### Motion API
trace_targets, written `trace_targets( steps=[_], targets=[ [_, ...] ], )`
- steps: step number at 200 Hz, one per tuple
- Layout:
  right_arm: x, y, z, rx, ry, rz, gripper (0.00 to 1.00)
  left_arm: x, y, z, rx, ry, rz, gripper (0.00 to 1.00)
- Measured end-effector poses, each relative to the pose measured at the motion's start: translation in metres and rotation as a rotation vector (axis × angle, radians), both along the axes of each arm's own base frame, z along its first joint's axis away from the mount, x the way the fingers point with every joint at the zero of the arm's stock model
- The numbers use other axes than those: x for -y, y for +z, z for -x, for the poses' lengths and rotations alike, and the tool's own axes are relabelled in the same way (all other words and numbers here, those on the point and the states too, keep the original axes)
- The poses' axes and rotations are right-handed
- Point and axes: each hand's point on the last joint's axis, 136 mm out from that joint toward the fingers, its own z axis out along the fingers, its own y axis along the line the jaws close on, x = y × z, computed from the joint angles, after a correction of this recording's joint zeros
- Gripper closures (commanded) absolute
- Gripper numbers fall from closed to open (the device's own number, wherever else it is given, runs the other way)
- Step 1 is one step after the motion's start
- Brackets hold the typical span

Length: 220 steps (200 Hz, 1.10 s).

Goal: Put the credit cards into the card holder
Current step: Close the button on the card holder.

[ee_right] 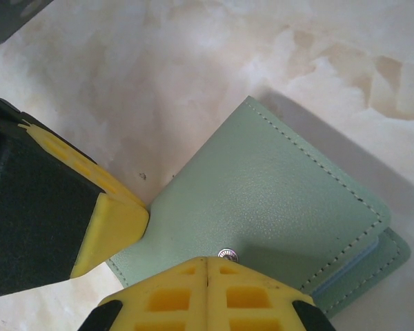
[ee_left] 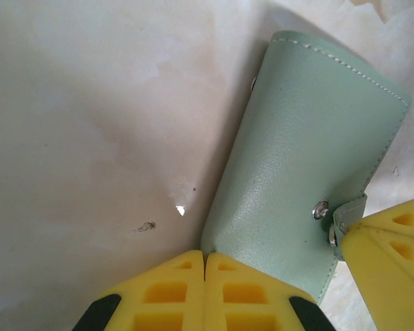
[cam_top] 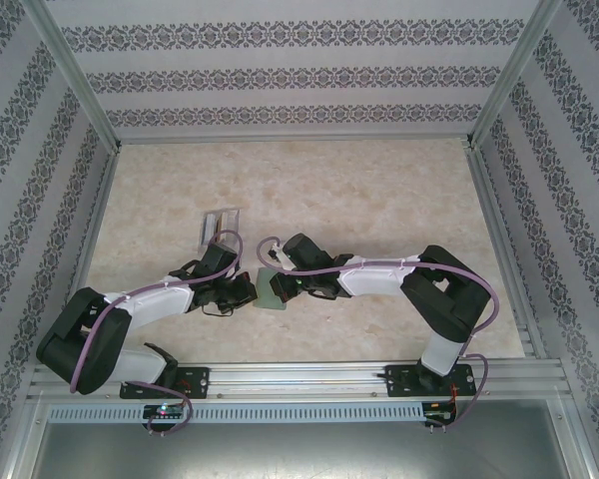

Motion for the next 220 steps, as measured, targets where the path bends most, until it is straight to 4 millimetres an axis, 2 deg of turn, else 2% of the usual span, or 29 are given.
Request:
trace_targets(
  steps=[60, 133, 166, 220],
  targets=[
    [0.003, -0.001, -0.007, 0.035, -0.018, 0.020, 1.00, 0.000, 0.000, 0.000, 0.000, 0.000, 0.000, 1.00],
    [-0.002, 0.005, -0.011, 0.053, -0.022, -0.003, 1.00, 0.000, -0.001, 0.000, -0.001, 0.001, -0.001, 1.00],
    [-0.005, -0.004, -0.010, 0.045, -0.018, 0.004, 1.00, 0.000, -0.001, 0.001, 0.000, 0.001, 0.000, 1.00],
    [-0.012, -0.004, -0.009, 0.047, -0.019, -0.010, 1.00, -0.001, -0.002, 0.001, 0.000, 0.006, 0.003, 1.00]
  ],
)
